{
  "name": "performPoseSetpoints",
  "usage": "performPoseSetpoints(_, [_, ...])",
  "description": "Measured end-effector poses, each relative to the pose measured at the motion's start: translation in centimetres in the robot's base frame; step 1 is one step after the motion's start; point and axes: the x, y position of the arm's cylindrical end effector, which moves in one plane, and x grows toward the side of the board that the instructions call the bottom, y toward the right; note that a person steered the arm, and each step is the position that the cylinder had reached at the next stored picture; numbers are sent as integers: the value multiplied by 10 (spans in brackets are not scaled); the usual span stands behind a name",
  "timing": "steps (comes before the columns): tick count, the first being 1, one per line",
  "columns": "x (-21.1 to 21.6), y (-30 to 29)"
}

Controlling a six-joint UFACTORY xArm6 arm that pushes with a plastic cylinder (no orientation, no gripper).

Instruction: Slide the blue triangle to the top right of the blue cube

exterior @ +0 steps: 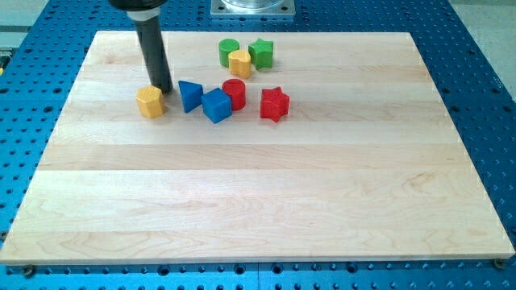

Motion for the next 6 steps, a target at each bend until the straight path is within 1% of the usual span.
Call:
performPoseSetpoints(1, [21,66])
performPoseSetpoints(2, [21,135])
performPoseSetpoints(3, [13,111])
performPoseSetpoints(4, [-7,71])
performPoseSetpoints(5, [-30,85])
performPoseSetpoints(6, [-30,130])
